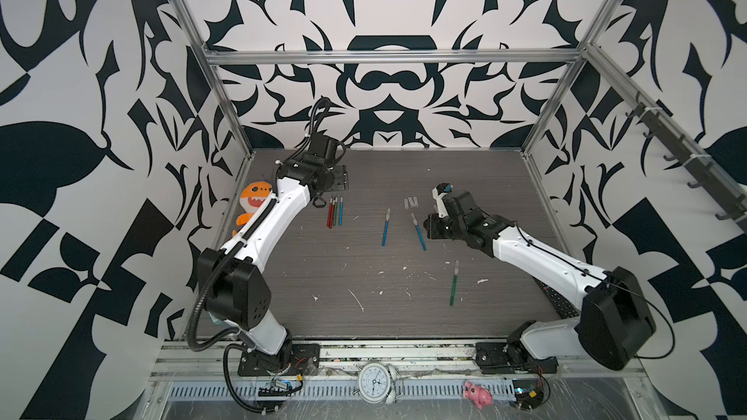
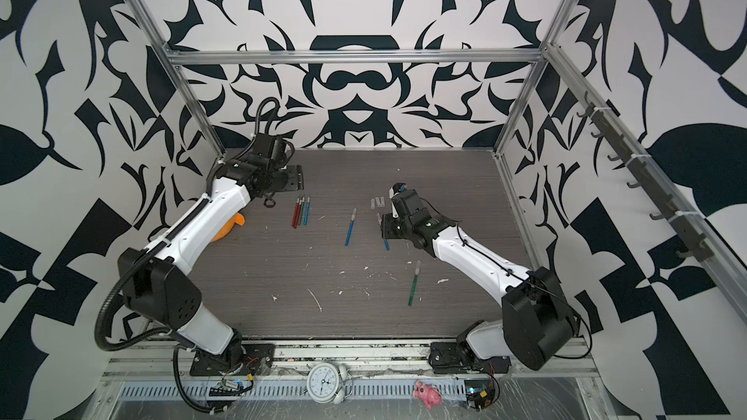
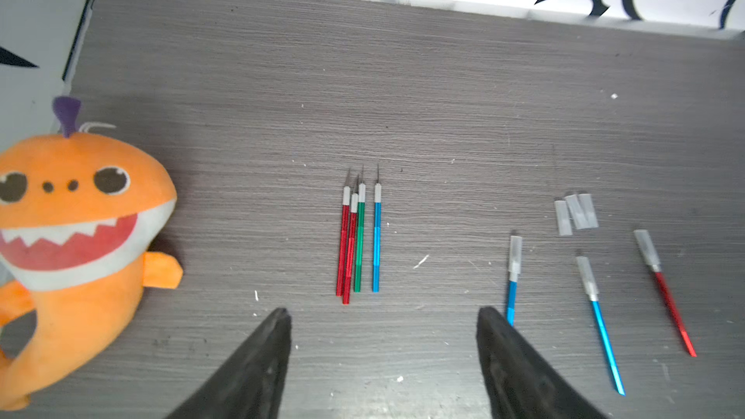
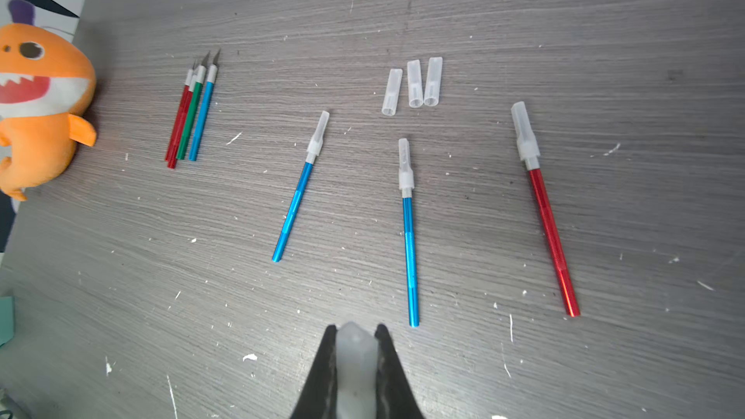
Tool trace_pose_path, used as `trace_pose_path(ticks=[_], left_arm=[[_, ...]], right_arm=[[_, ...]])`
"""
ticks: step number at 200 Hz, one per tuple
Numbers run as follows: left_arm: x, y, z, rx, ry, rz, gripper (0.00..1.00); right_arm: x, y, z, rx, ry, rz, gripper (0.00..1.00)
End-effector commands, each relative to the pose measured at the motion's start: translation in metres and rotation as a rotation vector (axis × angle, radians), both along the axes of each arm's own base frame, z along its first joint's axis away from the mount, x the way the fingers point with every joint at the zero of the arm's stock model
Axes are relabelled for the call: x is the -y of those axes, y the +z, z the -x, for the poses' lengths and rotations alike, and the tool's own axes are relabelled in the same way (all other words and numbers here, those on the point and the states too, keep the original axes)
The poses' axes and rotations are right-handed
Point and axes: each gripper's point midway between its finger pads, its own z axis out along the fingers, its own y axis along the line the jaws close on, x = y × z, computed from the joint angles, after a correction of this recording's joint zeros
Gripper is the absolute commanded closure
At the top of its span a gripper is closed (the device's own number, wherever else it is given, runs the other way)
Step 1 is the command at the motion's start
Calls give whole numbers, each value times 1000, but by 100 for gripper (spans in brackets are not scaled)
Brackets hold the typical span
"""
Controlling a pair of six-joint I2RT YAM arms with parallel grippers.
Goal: Remove protective caps from carving knives
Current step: Place the carving knife at the center of the board, then place the protective sleeve at the center of the board.
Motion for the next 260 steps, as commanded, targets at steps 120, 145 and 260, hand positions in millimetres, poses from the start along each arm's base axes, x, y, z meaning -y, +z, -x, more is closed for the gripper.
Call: trace_pose_path(ticks=[120,145,260], left_arm=[[-27,-20,121,131,-74,2,1],[-27,-30,133,164,-117,-140,1],[-18,-42,128,106,-141,-199,1]], right_arm=[[31,-48,-104,-233,-63,180,100],[28,-55,-115,-252,-50,209,100],[23,-83,-151,-286,-28,261,100]])
